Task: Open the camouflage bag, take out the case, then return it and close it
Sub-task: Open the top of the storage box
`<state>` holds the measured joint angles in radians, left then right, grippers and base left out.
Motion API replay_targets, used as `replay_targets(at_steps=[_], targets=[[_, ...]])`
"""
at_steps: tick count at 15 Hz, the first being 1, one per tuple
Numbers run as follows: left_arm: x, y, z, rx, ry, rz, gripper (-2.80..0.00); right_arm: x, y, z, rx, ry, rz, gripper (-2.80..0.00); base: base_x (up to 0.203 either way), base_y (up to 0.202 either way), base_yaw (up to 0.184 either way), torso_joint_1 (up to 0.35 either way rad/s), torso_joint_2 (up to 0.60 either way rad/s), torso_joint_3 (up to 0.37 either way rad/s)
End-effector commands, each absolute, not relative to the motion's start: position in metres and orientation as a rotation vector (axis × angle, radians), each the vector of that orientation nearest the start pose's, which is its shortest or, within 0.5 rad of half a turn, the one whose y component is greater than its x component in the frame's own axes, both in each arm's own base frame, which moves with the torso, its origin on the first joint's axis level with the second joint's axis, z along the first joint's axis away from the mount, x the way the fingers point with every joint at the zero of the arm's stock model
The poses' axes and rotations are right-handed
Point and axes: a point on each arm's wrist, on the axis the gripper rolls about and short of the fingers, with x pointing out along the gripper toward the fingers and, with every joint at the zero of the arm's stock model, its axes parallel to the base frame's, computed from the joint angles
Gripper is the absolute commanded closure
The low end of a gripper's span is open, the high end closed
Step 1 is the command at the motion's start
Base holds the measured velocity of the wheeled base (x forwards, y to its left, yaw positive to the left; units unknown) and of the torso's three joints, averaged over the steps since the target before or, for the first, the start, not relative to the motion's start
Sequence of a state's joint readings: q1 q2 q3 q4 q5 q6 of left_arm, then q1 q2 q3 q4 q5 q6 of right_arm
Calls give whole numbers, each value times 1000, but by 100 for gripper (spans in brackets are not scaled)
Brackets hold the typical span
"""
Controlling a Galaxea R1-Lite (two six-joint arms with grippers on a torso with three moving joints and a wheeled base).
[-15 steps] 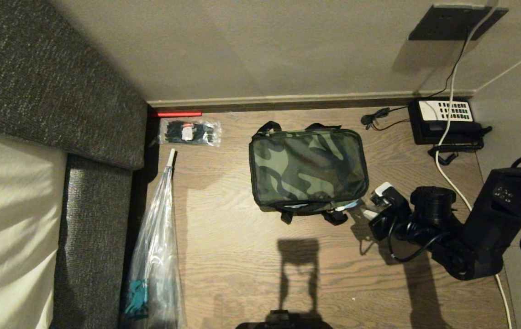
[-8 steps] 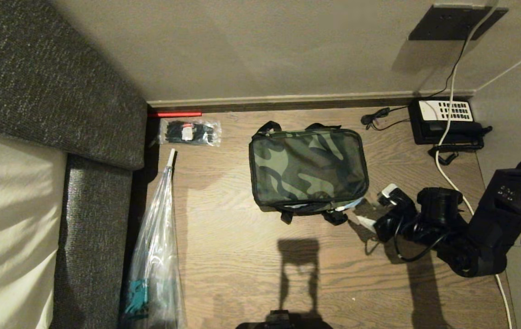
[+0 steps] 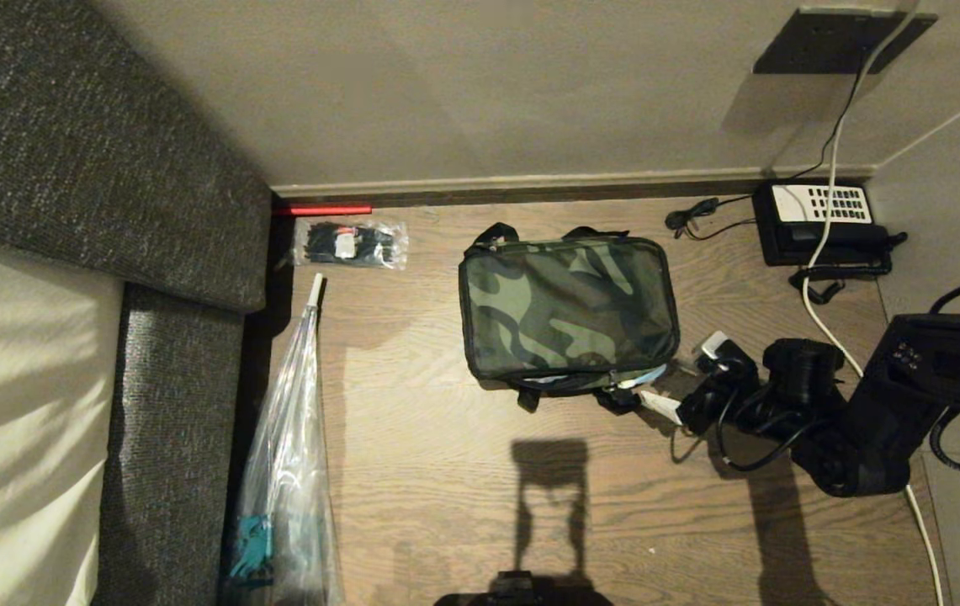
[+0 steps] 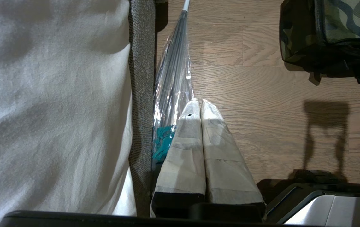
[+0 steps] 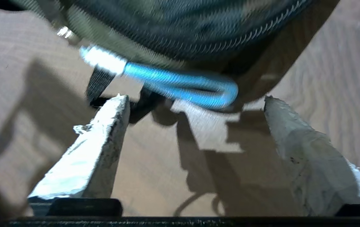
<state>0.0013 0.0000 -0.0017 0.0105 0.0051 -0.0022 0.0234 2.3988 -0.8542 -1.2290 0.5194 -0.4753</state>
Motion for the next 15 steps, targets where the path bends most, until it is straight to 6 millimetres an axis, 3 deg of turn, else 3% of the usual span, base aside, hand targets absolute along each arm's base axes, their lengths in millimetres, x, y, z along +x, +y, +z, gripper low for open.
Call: replay_targets(at_steps=[1,7,10,11,15], targets=[[-23,0,75,-3,8,8,0,407,21,-8,-391,147,599,-280,0,0,0,0,0,0],[-23,0,75,-3,8,8,0,428,20,-16,-403,87,588,-280,0,0,0,0,0,0],[-23,0,75,-3,8,8,0,428,19,-18,-378,88,596,-280,0,0,0,0,0,0],[-23,0,75,-3,9,7,0,428,19,-17,-359,84,612,0,0,0,0,0,0,0],[-23,0,75,-3,8,8,0,427,20,-15,-363,50,626,0,0,0,0,0,0,0]])
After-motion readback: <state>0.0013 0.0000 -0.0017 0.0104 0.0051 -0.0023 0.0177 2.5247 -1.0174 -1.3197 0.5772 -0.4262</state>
